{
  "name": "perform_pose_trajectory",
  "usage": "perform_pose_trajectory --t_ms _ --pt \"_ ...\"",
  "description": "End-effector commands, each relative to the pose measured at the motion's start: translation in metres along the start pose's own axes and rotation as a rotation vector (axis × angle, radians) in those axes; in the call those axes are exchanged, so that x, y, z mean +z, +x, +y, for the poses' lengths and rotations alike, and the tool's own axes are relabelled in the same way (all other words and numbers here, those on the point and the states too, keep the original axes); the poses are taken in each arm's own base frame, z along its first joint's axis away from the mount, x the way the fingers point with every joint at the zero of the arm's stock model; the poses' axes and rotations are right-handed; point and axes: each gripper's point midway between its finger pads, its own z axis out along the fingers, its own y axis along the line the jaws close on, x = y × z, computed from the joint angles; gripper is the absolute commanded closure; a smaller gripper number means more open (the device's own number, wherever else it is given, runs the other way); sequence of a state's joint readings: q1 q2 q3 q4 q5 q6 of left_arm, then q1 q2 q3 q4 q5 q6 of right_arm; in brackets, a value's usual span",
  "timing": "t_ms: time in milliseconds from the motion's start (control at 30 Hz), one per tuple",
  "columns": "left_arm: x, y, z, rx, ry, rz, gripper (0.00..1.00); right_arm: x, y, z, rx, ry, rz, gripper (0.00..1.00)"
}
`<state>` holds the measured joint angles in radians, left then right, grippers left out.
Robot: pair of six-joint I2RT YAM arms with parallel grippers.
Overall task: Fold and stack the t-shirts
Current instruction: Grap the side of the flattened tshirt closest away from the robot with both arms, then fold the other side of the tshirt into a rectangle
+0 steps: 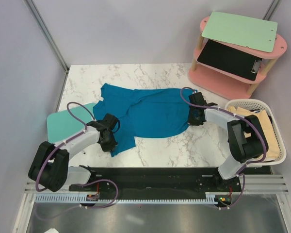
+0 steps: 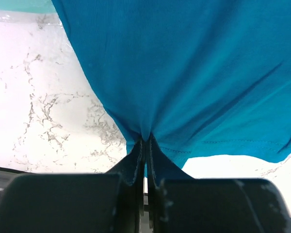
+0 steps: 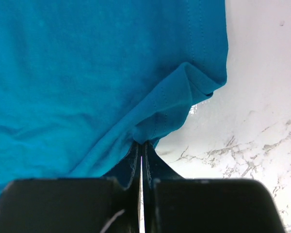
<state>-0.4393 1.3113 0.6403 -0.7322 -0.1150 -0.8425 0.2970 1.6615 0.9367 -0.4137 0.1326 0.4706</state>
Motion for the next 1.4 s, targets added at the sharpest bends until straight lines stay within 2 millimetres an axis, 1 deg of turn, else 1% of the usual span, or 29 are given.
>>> perform_pose_trajectory --t_ms 0,67,167,233,300,333,400,467,500,533,633,667,700,733,767,800,833,967,1000,1067,1100,1133,1167,1200,1233,1267,1300,1333,1367 --pt "0.009 0.003 0.002 -0.028 -0.017 -0.005 0.98 0.001 0.039 -0.005 -0.017 -0.018 0.112 1.00" --pt "0.005 0.003 0.000 -0.030 0.003 -0.017 0.98 -0.007 0.041 -0.007 -0.017 -0.027 0.107 1.00" --pt "-0.011 -0.005 -0.009 -0.043 0.075 -0.064 0.98 -0.019 0.042 -0.008 -0.014 -0.041 0.090 1.00" --pt "-0.029 -0.015 -0.019 -0.055 0.137 -0.111 0.98 -0.029 0.037 -0.007 -0.009 -0.058 0.062 1.00" --pt "-0.040 -0.022 -0.018 -0.060 0.143 -0.144 0.98 -0.036 0.033 -0.007 -0.007 -0.060 0.039 1.00" --pt "-0.053 -0.032 -0.024 -0.065 0.166 -0.182 0.98 -0.042 0.028 -0.008 -0.002 -0.060 0.013 1.00" --pt "-0.069 -0.048 -0.027 -0.061 0.164 -0.238 0.98 -0.049 0.019 -0.008 0.004 -0.055 -0.017 1.00" --pt "-0.076 -0.060 -0.029 -0.043 0.144 -0.268 0.98 -0.055 0.007 -0.009 0.008 -0.042 -0.063 1.00" --pt "-0.086 -0.070 -0.035 -0.044 0.157 -0.292 0.98 -0.057 0.003 -0.010 0.011 -0.038 -0.077 1.00" --pt "-0.085 -0.075 -0.036 -0.024 0.139 -0.289 0.98 -0.058 -0.001 -0.011 0.010 -0.028 -0.092 1.00" --pt "-0.098 -0.099 -0.047 -0.016 0.142 -0.332 0.98 -0.062 -0.025 -0.013 0.013 0.007 -0.147 1.00" --pt "-0.096 -0.104 -0.048 -0.011 0.126 -0.329 0.98 -0.061 -0.031 -0.014 0.016 0.016 -0.157 1.00" --pt "-0.105 -0.116 -0.053 -0.021 0.139 -0.354 0.98 -0.058 -0.034 -0.014 0.017 0.019 -0.149 1.00" --pt "-0.107 -0.122 -0.055 -0.009 0.138 -0.360 0.98 -0.060 -0.045 -0.013 0.023 0.016 -0.169 1.00" --pt "-0.104 -0.130 -0.055 -0.012 0.120 -0.357 0.98 -0.060 -0.050 -0.013 0.025 0.016 -0.171 1.00" --pt "-0.112 -0.140 -0.059 -0.015 0.132 -0.377 0.98 -0.056 -0.053 -0.014 0.028 0.023 -0.166 1.00" --pt "-0.114 -0.146 -0.060 -0.006 0.132 -0.384 0.98 -0.058 -0.062 -0.016 0.042 0.022 -0.182 1.00" --pt "-0.124 -0.175 -0.063 -0.020 0.132 -0.414 0.98 -0.052 -0.081 -0.022 0.069 0.024 -0.191 1.00" --pt "-0.125 -0.180 -0.063 -0.021 0.130 -0.417 0.98 -0.044 -0.080 -0.023 0.070 0.032 -0.174 1.00" --pt "-0.126 -0.191 -0.061 -0.023 0.126 -0.425 0.98 -0.039 -0.089 -0.022 0.081 0.027 -0.179 1.00" --pt "-0.127 -0.199 -0.065 -0.020 0.129 -0.430 0.98 -0.028 -0.086 -0.023 0.085 0.035 -0.153 1.00" --pt "-0.126 -0.203 -0.065 -0.010 0.123 -0.429 0.98 -0.025 -0.093 -0.021 0.091 0.028 -0.159 1.00" --pt "-0.131 -0.212 -0.067 -0.014 0.128 -0.443 0.98 -0.020 -0.094 -0.020 0.092 0.028 -0.150 1.00" --pt "-0.125 -0.216 -0.068 -0.004 0.117 -0.431 0.98 -0.010 -0.093 -0.019 0.092 0.031 -0.134 1.00" --pt "-0.123 -0.219 -0.070 -0.003 0.119 -0.428 0.98 -0.008 -0.099 -0.016 0.097 0.022 -0.140 1.00" --pt "-0.125 -0.226 -0.071 -0.006 0.119 -0.435 0.98 0.001 -0.098 -0.016 0.098 0.027 -0.124 1.00" --pt "-0.118 -0.229 -0.072 0.000 0.108 -0.421 0.98 0.003 -0.102 -0.014 0.098 0.024 -0.126 1.00" --pt "-0.117 -0.232 -0.073 0.001 0.107 -0.421 0.98 0.003 -0.110 -0.010 0.101 0.014 -0.138 1.00" --pt "-0.118 -0.238 -0.074 -0.003 0.110 -0.424 0.98 0.008 -0.111 -0.008 0.097 0.013 -0.130 1.00"
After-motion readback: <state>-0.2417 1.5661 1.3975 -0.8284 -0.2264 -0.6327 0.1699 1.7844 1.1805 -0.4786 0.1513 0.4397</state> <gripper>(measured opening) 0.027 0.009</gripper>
